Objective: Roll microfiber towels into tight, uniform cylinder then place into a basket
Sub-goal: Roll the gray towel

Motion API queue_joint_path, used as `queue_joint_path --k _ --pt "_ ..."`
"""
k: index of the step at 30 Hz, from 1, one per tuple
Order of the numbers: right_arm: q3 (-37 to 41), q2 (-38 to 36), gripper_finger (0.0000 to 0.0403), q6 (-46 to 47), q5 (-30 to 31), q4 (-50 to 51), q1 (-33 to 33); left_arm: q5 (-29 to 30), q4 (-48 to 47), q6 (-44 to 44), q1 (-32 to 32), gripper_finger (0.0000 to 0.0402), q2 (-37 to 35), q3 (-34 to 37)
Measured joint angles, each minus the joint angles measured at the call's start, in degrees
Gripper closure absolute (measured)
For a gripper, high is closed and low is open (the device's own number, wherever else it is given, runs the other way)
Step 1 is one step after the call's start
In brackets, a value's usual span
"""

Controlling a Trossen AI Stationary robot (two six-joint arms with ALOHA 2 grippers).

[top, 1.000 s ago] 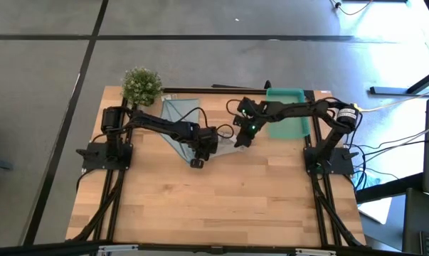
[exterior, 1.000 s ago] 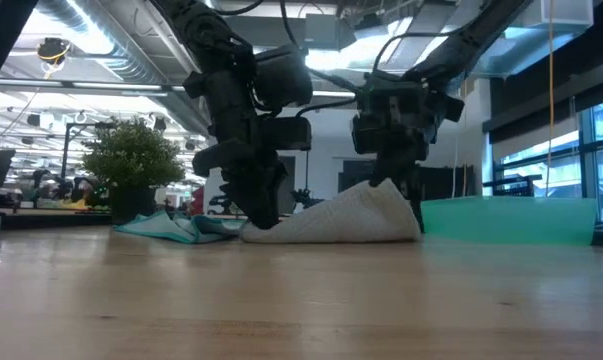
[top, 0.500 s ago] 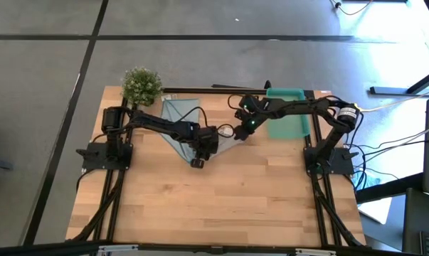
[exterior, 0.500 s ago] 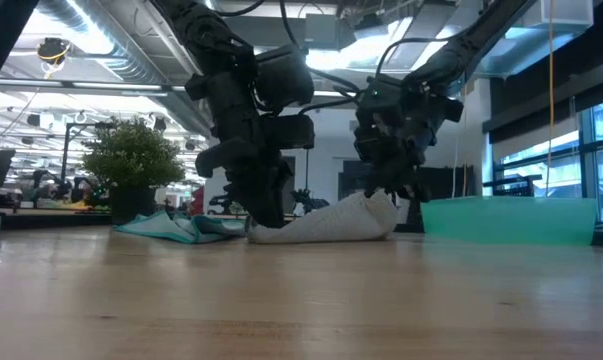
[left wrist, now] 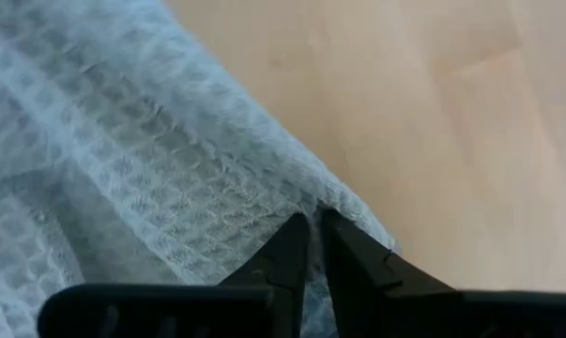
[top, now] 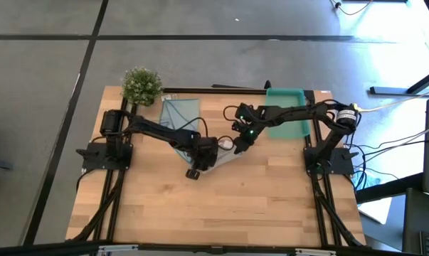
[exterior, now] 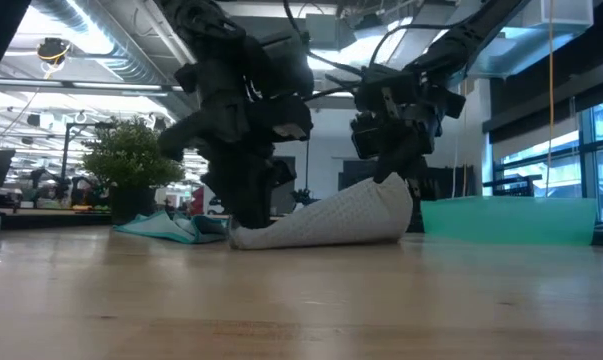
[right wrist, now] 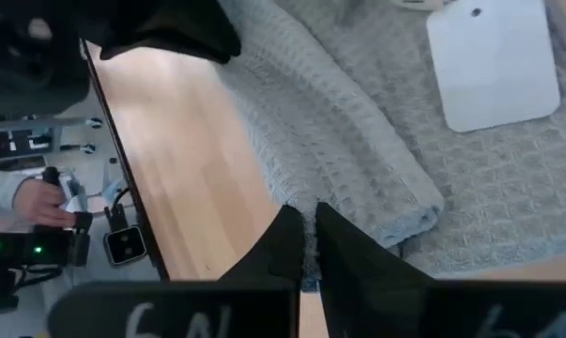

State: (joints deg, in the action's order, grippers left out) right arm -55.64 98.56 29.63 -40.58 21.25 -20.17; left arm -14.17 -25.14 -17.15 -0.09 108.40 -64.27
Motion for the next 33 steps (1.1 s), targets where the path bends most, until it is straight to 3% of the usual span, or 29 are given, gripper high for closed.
queue_joint_path --k 6,11,16,21,26,33 --pt "-0.04 0.08 0.0386 4.8 7.62 -1.67 0.34 1.19 0.77 0.08 2.27 0.0392 0.0 0.0" --pt "-0.04 0.87 0.0386 5.88 6.82 -3.31 0.62 2.44 0.77 0.45 2.72 0.0399 -0.01 0.0" --pt "-0.04 0.87 0.0386 5.93 5.38 -3.88 0.79 -0.31 0.72 0.49 2.8 0.0401 -0.02 0.02" --pt "-0.04 0.92 0.0386 7.9 -1.58 -6.63 0.04 -1.15 0.74 -2.4 3.62 0.0401 -0.02 0.02" --pt "-0.04 2.54 0.0377 13.66 1.4 -8.26 -0.86 -1.07 0.78 -5.73 3.95 0.0401 -0.02 0.02" --pt "-0.04 8.84 0.0387 14.44 5.02 -13.62 -1.15 -1.34 0.53 -7.3 3.97 0.0401 -0.02 0.02"
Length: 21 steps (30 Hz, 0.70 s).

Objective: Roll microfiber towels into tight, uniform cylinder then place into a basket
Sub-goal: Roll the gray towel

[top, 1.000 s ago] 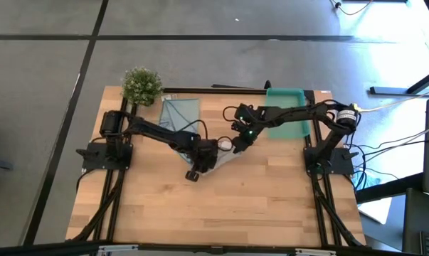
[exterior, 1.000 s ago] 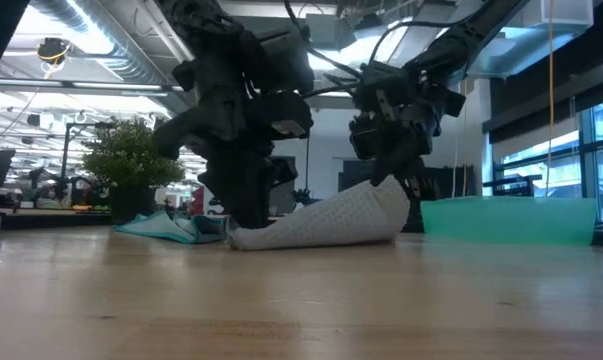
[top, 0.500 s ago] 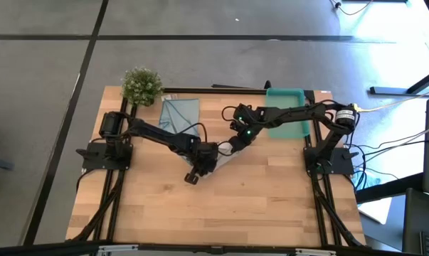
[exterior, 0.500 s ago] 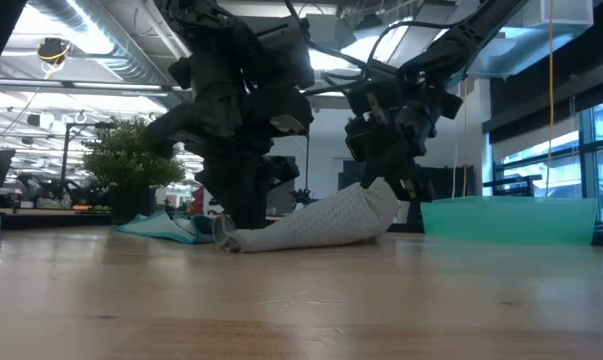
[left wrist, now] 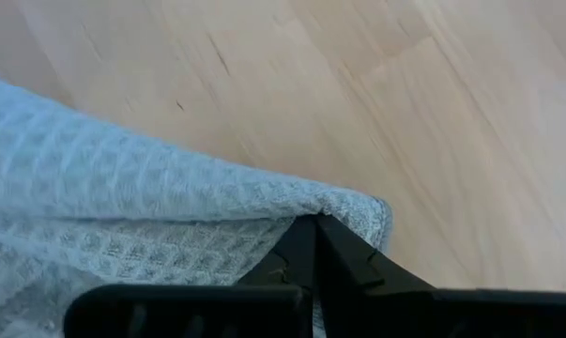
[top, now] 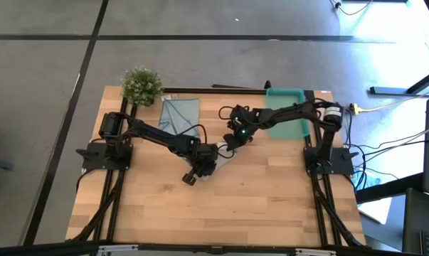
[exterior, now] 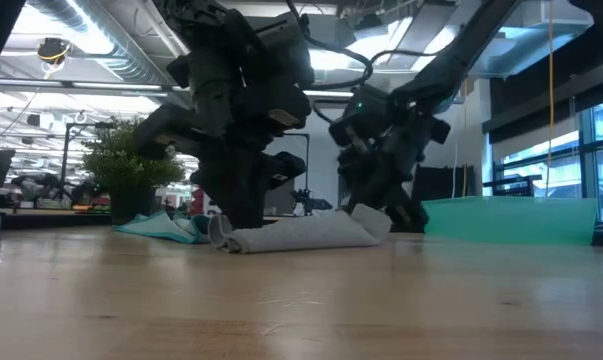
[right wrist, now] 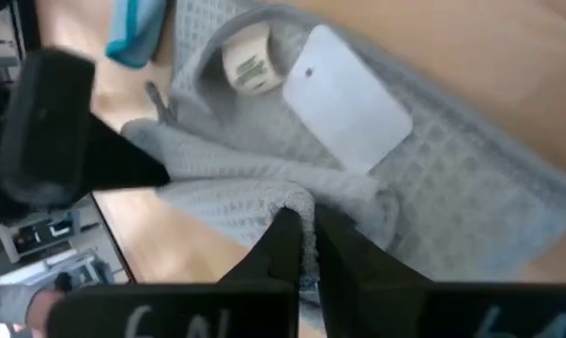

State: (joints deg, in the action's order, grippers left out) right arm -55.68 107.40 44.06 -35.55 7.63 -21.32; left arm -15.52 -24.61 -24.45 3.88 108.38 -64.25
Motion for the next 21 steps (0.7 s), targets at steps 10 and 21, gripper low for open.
queue_joint_path --k 10,21 --pt "-0.24 3.17 0.0387 0.86 0.28 -0.5 0.02 2.82 0.68 7.0 0.11 0.0396 -0.02 0.05" --pt "-0.13 3.29 0.0387 -0.23 0.77 -0.47 0.02 6.26 -3.89 18.39 -0.74 0.0364 -3.2 0.22"
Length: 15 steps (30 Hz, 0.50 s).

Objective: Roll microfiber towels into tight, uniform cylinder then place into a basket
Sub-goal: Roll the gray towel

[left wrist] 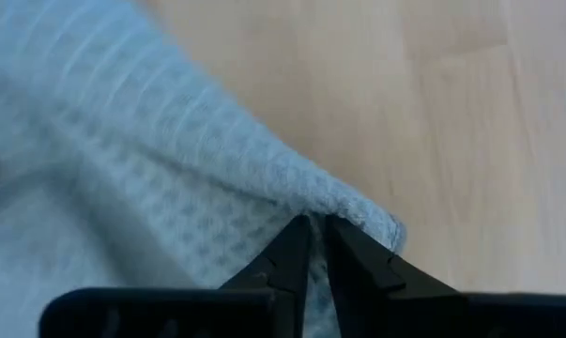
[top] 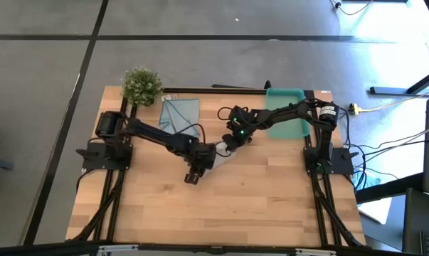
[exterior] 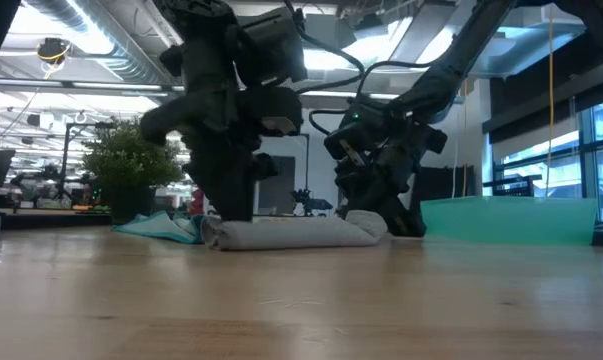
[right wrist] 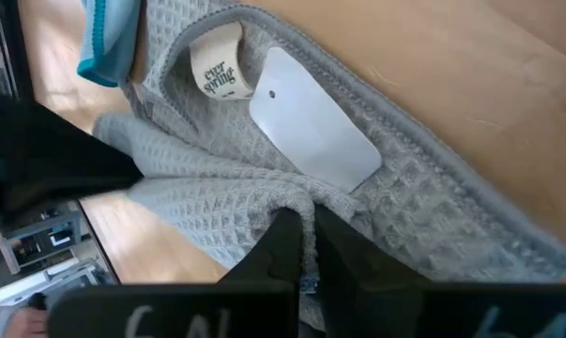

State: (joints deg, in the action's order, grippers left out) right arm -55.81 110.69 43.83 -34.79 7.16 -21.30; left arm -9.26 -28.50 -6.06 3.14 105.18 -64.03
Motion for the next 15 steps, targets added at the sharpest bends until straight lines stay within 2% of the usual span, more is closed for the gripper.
queue_joint_path --k 9,15 --pt "0.11 0.07 0.0386 -0.89 0.17 -0.4 0.02 0.93 -4.13 15.28 -1.0 0.0363 -9.31 -0.04" --pt "0.13 0.11 0.0386 -1.9 0.16 -0.61 0.03 1.13 -2.75 19.52 0.29 0.0362 -11.27 -0.09"
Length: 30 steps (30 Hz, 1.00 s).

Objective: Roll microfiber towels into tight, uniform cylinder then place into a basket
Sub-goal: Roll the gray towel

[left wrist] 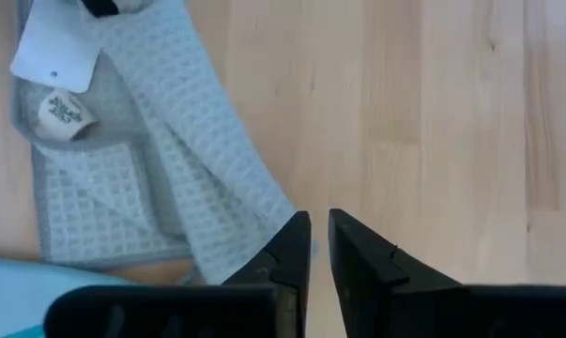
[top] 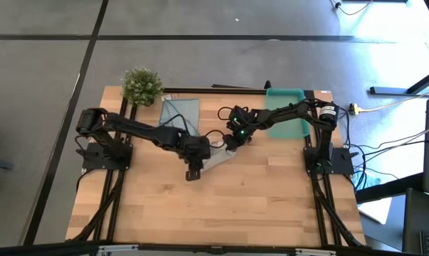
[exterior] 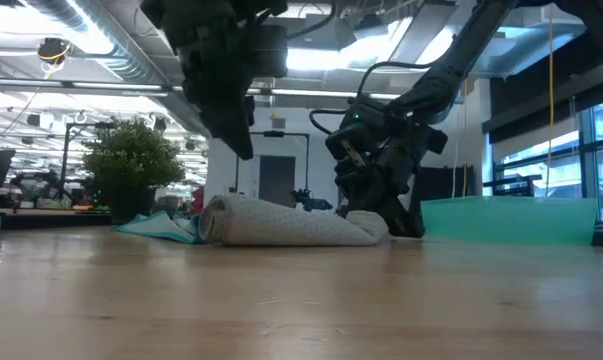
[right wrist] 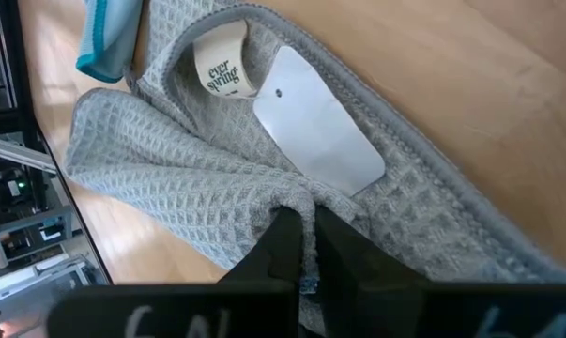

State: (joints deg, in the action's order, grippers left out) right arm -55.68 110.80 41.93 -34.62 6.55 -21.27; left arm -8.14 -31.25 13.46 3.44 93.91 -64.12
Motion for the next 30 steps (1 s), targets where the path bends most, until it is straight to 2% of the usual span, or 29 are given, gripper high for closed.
queue_joint_path --k 8,11,13,17,23,27,30 --pt "0.03 0.04 0.0386 -0.17 0.0 -0.22 0.03 1.65 0.93 1.61 1.78 0.0323 3.29 -0.05" --pt "0.04 0.04 0.0386 -0.17 0.01 -0.28 0.03 5.05 1.02 2.13 1.69 0.0309 3.8 -0.07" --pt "0.05 0.04 0.0386 -0.2 -0.01 -0.38 0.03 7.42 0.96 4.22 1.61 0.0306 3.91 -0.07" --pt "0.07 0.07 0.0386 -0.2 0.01 -0.7 0.05 7.55 1.07 7.3 1.36 0.0306 4.07 -0.07" --pt "0.07 0.09 0.0386 -0.23 -0.01 -0.86 0.05 7.61 2.87 6.9 2.25 0.0305 5.93 -0.26" --pt "0.07 0.14 0.0386 -0.67 0.22 -1.32 0.05 10.6 3.29 5.69 2.6 0.0305 6.62 -0.27" --pt "0.07 0.15 0.0386 -0.66 0.25 -1.51 0.05 10.52 2.02 5.68 2.43 0.0305 6.82 -0.09"
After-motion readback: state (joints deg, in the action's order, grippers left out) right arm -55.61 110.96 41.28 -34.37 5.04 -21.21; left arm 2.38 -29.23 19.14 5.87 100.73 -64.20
